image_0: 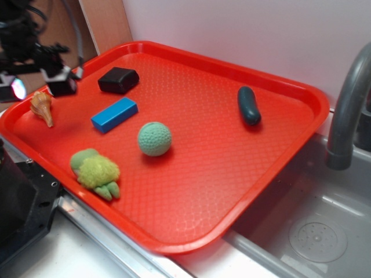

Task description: Grab the shell.

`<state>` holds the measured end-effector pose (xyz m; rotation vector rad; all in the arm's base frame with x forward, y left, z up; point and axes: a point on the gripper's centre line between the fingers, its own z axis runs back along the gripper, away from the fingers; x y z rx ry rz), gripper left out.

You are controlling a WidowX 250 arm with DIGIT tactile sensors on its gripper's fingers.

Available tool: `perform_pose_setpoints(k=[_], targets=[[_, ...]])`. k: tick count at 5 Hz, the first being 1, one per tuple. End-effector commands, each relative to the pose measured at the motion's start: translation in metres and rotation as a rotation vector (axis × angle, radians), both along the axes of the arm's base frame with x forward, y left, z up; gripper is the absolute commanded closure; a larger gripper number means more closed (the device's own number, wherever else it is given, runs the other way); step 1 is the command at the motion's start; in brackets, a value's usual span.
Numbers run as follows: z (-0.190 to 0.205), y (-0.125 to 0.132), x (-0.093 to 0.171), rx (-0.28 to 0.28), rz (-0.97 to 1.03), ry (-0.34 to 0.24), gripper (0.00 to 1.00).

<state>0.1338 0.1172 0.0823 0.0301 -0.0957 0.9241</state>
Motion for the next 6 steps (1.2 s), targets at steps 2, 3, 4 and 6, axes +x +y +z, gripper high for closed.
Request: perform_pose_setpoints(k=[2, 3, 4, 6], targets=[[-0.021, 0.041, 0.01, 0.071, 0.092, -0.045, 0.0], [-0.038, 0.047, 0.011, 0.065, 0.099, -0.012, 0.0], [-0.049, 0.048, 0.015, 0.043, 0.082, -0.008, 0.0], [-0.076, 0.044, 0.028, -0.014, 0.093, 0.048, 1.0]])
